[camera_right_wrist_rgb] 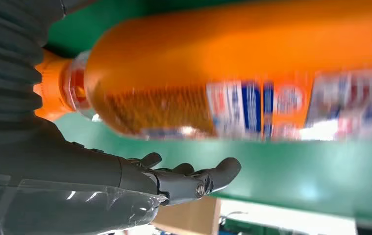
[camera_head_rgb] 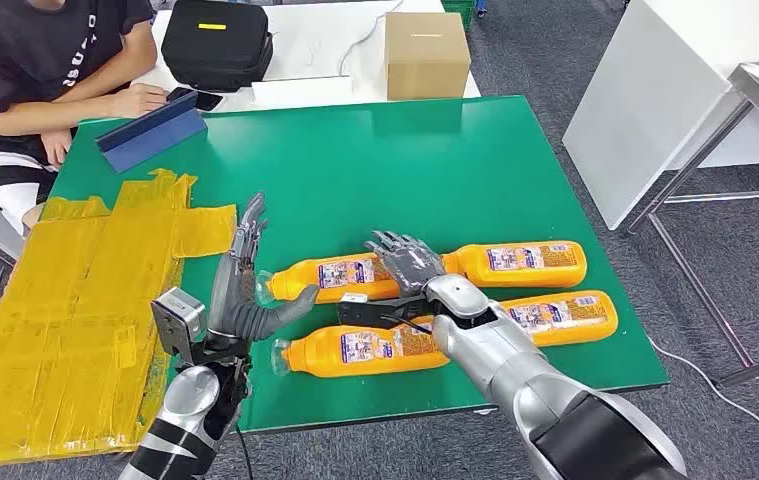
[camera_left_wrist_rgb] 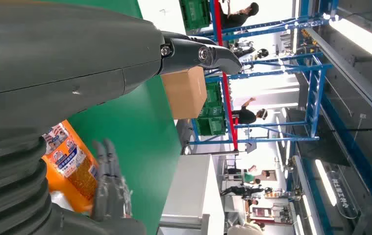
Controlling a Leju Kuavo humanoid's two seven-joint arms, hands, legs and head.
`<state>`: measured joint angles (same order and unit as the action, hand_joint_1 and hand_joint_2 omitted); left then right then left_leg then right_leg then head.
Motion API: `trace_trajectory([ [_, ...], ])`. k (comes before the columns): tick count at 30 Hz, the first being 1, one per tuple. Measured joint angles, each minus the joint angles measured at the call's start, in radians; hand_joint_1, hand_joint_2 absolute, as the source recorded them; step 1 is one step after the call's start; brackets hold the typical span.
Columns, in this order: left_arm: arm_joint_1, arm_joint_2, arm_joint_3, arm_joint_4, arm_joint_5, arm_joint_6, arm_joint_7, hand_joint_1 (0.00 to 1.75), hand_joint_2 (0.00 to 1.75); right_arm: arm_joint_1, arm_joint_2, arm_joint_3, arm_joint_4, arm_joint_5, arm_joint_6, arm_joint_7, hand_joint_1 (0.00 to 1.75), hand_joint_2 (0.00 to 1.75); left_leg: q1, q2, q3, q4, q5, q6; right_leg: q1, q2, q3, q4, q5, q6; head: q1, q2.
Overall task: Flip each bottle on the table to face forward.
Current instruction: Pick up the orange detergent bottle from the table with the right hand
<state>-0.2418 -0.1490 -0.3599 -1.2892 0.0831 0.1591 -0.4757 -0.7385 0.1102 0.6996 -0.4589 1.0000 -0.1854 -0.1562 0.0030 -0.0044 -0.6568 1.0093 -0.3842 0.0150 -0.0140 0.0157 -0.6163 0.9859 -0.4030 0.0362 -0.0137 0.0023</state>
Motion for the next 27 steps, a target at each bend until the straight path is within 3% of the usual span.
trace_trajectory([
  [8, -0.014, -0.008, -0.002, 0.026, -0.014, 0.035, -0.023, 0.0, 1.75, -0.03, 0.009, 0.034, 0.034, 0.016, 0.082, -0.013, 0.0, 1.75, 0.0, 0.0, 0.0, 0.0, 0.0, 0.0, 0.0, 0.0, 0.0, 0.0, 0.0, 0.0, 0.0, 0.0],
  [14, -0.022, -0.011, -0.001, 0.044, -0.011, 0.047, -0.031, 0.0, 1.75, -0.046, 0.015, 0.062, 0.048, 0.034, 0.089, -0.021, 0.03, 1.75, 0.0, 0.0, 0.0, 0.0, 0.0, 0.0, 0.0, 0.0, 0.0, 0.0, 0.0, 0.0, 0.0, 0.0],
  [15, -0.023, -0.013, -0.001, 0.047, -0.011, 0.049, -0.032, 0.0, 1.75, -0.048, 0.016, 0.066, 0.05, 0.036, 0.092, -0.021, 0.23, 1.75, 0.0, 0.0, 0.0, 0.0, 0.0, 0.0, 0.0, 0.0, 0.0, 0.0, 0.0, 0.0, 0.0, 0.0],
  [18, -0.025, -0.015, -0.001, 0.056, -0.011, 0.052, -0.033, 0.0, 1.75, -0.055, 0.017, 0.078, 0.056, 0.041, 0.107, -0.021, 1.16, 1.75, 0.0, 0.0, 0.0, 0.0, 0.0, 0.0, 0.0, 0.0, 0.0, 0.0, 0.0, 0.0, 0.0, 0.0],
  [19, -0.026, -0.015, -0.001, 0.059, -0.011, 0.053, -0.034, 0.0, 1.75, -0.057, 0.017, 0.08, 0.058, 0.042, 0.111, -0.021, 1.31, 1.75, 0.0, 0.0, 0.0, 0.0, 0.0, 0.0, 0.0, 0.0, 0.0, 0.0, 0.0, 0.0, 0.0, 0.0],
  [27, -0.028, -0.017, -0.001, 0.076, -0.01, 0.054, -0.035, 0.0, 1.75, -0.064, 0.02, 0.097, 0.066, 0.05, 0.109, -0.014, 1.47, 1.75, 0.0, 0.0, 0.0, 0.0, 0.0, 0.0, 0.0, 0.0, 0.0, 0.0, 0.0, 0.0, 0.0, 0.0],
])
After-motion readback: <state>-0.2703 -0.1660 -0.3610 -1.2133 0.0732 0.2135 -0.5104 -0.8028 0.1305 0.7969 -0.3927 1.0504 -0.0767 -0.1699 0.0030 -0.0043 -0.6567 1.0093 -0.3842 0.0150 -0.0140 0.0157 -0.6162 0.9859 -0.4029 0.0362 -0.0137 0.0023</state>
